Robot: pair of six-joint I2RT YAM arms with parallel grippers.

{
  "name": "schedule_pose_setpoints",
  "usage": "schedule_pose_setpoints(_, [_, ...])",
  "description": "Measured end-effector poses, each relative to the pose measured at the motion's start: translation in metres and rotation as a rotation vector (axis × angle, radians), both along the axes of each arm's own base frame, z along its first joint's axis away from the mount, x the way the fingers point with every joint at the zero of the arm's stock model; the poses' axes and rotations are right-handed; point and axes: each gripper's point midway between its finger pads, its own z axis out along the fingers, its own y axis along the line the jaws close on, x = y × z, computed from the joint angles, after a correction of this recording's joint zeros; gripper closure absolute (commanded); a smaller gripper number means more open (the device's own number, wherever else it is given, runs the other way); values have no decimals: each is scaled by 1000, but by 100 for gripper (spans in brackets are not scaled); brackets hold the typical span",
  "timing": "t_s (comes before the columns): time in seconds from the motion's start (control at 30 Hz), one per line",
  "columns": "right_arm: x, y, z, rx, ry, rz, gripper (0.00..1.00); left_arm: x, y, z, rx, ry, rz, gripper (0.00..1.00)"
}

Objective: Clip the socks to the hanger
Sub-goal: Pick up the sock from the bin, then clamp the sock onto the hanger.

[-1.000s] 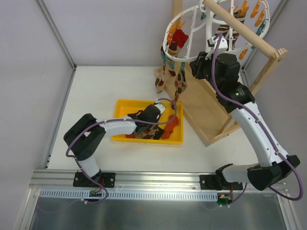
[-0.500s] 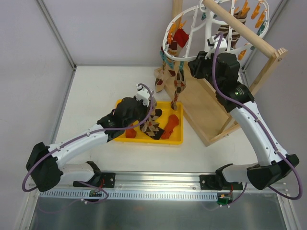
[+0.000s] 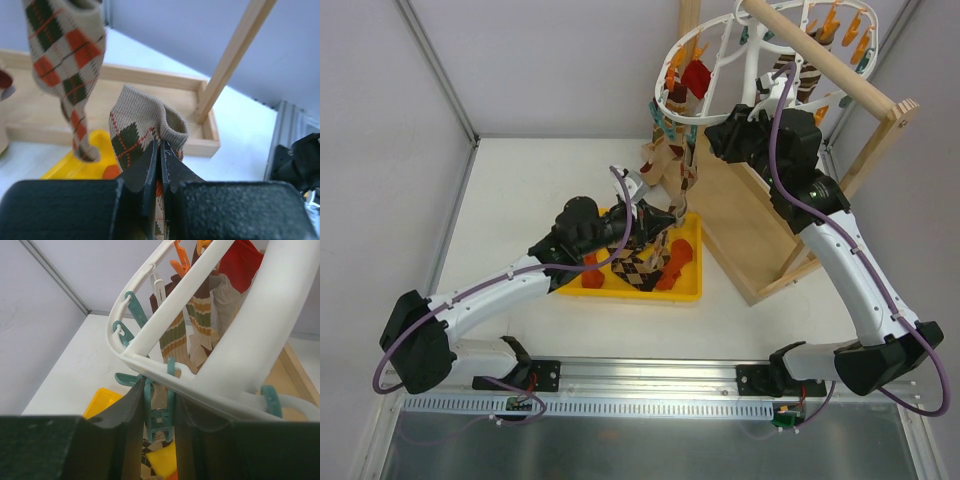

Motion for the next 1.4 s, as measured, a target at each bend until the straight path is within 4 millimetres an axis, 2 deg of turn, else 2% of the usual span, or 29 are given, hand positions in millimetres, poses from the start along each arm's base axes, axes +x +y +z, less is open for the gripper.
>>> schedule_pose_setpoints(0.3, [0, 0, 1, 3, -1, 3, 99, 1, -31, 57, -150, -46, -112, 100])
schedule_pose_setpoints(0.43, [-1, 0, 2, 5, -3, 6, 99, 7, -42, 73, -188, -64, -129, 100])
schedule_pose_setpoints(0.7, [-1, 0, 2, 5, -4, 7, 99, 24, -55, 73, -217, -39, -105, 100])
schedule_pose_setpoints(1.4, [0, 0, 2, 3, -5, 6, 99, 48, -55, 90, -280, -15, -24, 100])
